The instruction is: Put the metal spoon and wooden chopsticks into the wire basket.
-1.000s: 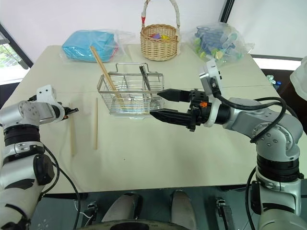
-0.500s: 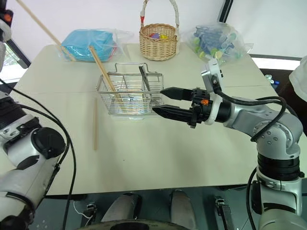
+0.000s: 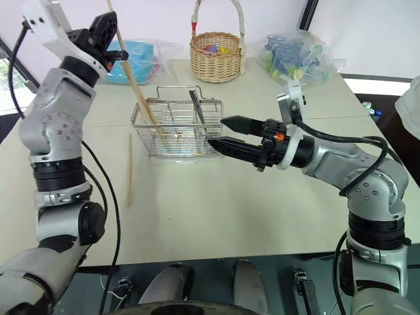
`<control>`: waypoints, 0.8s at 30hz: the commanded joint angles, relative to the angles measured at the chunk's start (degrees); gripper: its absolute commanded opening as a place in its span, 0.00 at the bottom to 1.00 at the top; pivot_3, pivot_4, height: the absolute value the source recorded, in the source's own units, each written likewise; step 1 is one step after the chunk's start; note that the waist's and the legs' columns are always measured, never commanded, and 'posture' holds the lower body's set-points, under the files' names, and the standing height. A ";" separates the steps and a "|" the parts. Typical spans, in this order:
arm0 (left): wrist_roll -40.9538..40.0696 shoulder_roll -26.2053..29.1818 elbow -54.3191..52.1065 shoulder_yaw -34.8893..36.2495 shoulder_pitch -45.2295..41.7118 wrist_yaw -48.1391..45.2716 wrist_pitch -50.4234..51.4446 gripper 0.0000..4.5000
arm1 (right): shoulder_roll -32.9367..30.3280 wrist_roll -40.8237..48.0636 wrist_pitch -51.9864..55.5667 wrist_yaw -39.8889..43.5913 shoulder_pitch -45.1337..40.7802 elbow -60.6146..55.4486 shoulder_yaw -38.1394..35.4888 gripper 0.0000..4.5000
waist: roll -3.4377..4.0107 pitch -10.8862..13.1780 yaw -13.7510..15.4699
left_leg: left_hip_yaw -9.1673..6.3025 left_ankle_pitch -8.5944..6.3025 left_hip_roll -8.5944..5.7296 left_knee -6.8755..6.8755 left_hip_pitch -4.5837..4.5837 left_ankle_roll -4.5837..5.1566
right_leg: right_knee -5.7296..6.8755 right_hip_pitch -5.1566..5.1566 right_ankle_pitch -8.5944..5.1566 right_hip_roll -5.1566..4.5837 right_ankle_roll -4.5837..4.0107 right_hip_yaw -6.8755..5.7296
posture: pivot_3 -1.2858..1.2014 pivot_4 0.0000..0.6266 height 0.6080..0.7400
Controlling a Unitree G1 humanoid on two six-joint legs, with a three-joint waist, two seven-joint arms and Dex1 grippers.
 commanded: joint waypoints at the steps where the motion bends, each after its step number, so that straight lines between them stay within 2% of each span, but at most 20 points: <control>1: 1.72 -1.42 -0.45 -1.47 0.84 -1.21 -2.95 0.01 | 0.16 2.26 -1.31 -1.36 -0.22 -1.89 -2.31 0.92 | 0.00 0.00 0.02 | 0.00 -0.01 -0.01 0.02 -0.02 0.02 | 0.00 0.00 0.00 0.00 0.00 0.00 | 0.52 0.24 1.00; 2: 1.55 -1.96 -0.61 -1.36 1.28 -1.14 -2.77 0.01 | 0.04 2.41 -1.38 -1.59 -0.12 -1.95 -2.37 0.92 | 0.00 0.00 0.00 | -0.01 -0.01 -0.01 0.02 -0.02 0.02 | 0.00 0.00 0.00 0.00 0.00 0.00 | 0.52 0.24 1.00; 5: 0.52 -3.08 -1.66 -0.80 2.31 -1.09 -1.58 0.23 | -0.26 2.49 -1.62 -2.02 0.08 -1.90 -2.48 0.92 | 0.00 0.00 -0.04 | -0.01 -0.01 0.00 0.01 -0.02 0.03 | 0.00 -0.01 0.00 0.00 0.00 -0.01 | 0.52 0.24 1.00; 9: -0.51 -3.08 -3.74 -0.15 3.22 -0.48 0.19 0.69 | -0.60 2.19 -1.88 -1.90 0.02 -1.32 -2.62 0.92 | 0.00 0.00 -0.12 | -0.01 -0.02 0.01 0.00 0.00 0.04 | 0.01 -0.01 0.00 0.01 0.00 0.00 | 0.52 0.24 1.00; 12: -1.42 -2.02 -6.21 0.51 3.50 0.18 3.01 0.99 | -0.74 1.69 -2.10 -1.39 -0.21 -0.54 -2.48 0.92 | 0.00 0.01 -0.08 | -0.01 -0.02 0.01 0.00 -0.01 0.04 | 0.00 -0.02 0.00 0.02 0.00 -0.01 | 0.52 0.24 1.00; 16: -4.85 1.78 -11.45 2.72 2.33 1.34 10.47 0.99 | -0.40 0.19 -2.76 -0.62 -0.72 0.63 -1.41 0.92 | 0.01 0.01 -0.17 | -0.01 -0.02 0.02 0.00 0.00 0.04 | 0.01 -0.02 0.00 0.03 0.00 -0.01 | 0.52 0.24 1.00; 18: -5.46 5.35 -12.52 4.22 0.35 3.23 15.22 0.99 | -0.25 -0.31 -2.99 -0.11 -0.88 1.08 -0.98 0.92 | 0.02 0.02 -0.18 | -0.01 -0.02 0.03 -0.01 0.01 0.05 | 0.03 -0.02 0.00 0.05 0.01 -0.01 | 0.52 0.24 1.00; 21: -5.06 10.10 -8.23 7.54 -2.75 9.34 25.28 0.99 | -0.22 -1.35 -3.50 1.31 -1.01 1.50 -0.01 0.92 | 0.02 0.02 -0.17 | -0.01 -0.03 0.02 -0.01 0.02 0.06 | 0.07 -0.03 0.00 0.10 0.01 -0.02 | 0.52 0.24 1.00; 24: -3.19 11.74 -2.59 10.25 -2.65 14.98 33.07 0.99 | -0.02 -2.43 -4.04 2.74 -0.96 1.81 0.93 0.92 | 0.11 0.00 -0.20 | -0.01 -0.04 -0.02 -0.01 0.12 0.07 | 0.10 0.04 -0.01 0.10 0.02 -0.01 | 0.52 0.24 1.00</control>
